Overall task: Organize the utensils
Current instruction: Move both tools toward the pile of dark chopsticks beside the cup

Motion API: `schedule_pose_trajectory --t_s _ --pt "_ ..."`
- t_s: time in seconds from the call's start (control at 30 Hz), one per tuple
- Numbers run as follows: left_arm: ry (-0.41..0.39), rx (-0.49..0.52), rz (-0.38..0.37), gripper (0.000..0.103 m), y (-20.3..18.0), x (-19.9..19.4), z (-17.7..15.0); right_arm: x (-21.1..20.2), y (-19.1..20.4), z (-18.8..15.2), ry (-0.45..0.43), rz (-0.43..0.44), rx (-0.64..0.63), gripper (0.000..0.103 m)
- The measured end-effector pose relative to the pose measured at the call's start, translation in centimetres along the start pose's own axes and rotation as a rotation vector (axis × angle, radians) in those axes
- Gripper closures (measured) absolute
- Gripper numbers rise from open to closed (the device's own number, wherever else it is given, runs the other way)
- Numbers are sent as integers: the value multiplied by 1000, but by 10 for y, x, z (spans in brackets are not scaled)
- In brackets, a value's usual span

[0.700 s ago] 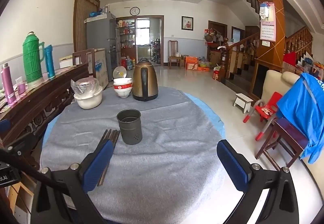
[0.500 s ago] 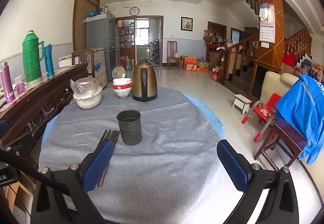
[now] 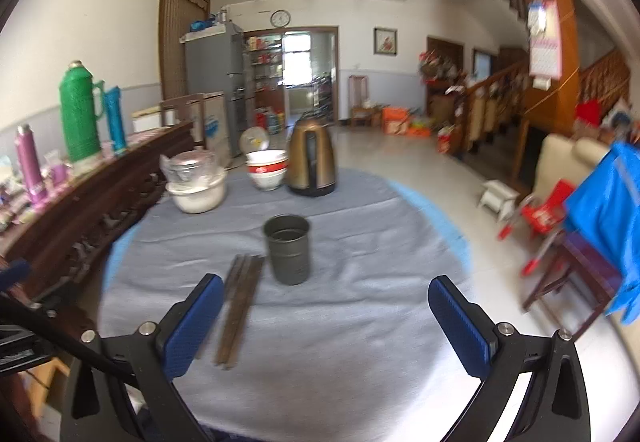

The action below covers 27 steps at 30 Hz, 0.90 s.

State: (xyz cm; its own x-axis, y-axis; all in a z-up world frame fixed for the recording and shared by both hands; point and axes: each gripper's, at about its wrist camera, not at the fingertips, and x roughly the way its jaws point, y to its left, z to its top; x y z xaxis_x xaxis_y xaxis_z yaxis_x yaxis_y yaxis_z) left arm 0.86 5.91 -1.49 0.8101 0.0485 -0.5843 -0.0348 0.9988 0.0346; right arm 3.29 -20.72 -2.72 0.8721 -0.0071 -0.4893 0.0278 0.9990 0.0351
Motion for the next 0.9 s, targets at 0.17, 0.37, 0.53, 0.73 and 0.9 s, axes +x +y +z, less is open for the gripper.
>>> schedule_pose_trajectory --t_s 0.17,0.37,0.53,0.73,0.9 --pt "55 -68 1 0 21 19 -4 25 4 -5 98 171 73 0" --pt "70 -91 -28 0 36 25 1 36 21 -1 134 197 79 0" --pt "39 -74 -26 0 41 26 15 38 28 8 125 208 85 0" --pt "89 -87 -36 0 43 46 8 58 23 5 188 227 102 0" --pt "130 -74 -32 0 36 67 3 74 11 0 221 226 127 0"
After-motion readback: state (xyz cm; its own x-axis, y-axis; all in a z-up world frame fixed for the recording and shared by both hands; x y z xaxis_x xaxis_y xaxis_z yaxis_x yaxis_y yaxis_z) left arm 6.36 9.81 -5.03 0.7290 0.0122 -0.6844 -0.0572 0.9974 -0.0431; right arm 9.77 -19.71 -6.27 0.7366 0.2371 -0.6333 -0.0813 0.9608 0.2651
